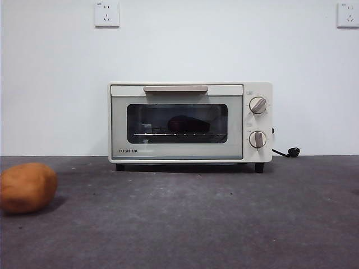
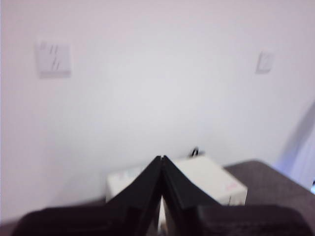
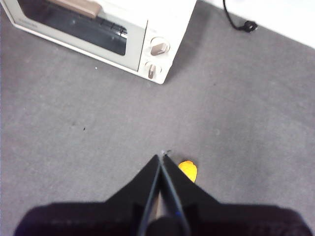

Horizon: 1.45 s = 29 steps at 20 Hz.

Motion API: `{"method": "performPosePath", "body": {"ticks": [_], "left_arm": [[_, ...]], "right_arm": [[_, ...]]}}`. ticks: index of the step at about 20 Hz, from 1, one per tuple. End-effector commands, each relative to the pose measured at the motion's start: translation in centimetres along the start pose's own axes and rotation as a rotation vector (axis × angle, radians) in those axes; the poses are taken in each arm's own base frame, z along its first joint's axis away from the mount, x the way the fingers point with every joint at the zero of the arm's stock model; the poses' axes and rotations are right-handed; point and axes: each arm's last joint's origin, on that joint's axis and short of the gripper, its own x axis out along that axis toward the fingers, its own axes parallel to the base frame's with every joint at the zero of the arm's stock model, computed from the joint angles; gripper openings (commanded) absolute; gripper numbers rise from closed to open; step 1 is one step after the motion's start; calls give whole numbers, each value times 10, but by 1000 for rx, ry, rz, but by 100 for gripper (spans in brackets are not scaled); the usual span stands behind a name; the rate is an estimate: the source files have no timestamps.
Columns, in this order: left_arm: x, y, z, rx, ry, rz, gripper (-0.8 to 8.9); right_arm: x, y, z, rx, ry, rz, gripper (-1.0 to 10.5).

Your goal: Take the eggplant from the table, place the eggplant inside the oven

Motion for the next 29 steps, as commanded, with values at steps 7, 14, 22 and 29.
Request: {"method": "performPosePath", "body": {"ticks": [7, 14, 22, 29], "left_arm": [[-16, -3, 2, 401, -7, 50, -4], [-47, -13, -27, 599, -154, 93, -4], [-35, 6, -162, 529, -84, 79, -4], [-41, 14, -270, 382, 47, 77, -4]], "right_arm": [[36, 11, 13, -40, 113, 2, 2], [43, 13, 15, -46, 131, 4, 2], [43, 13, 15, -46, 131, 3, 2], [43, 13, 15, -46, 131, 3, 2]]}}
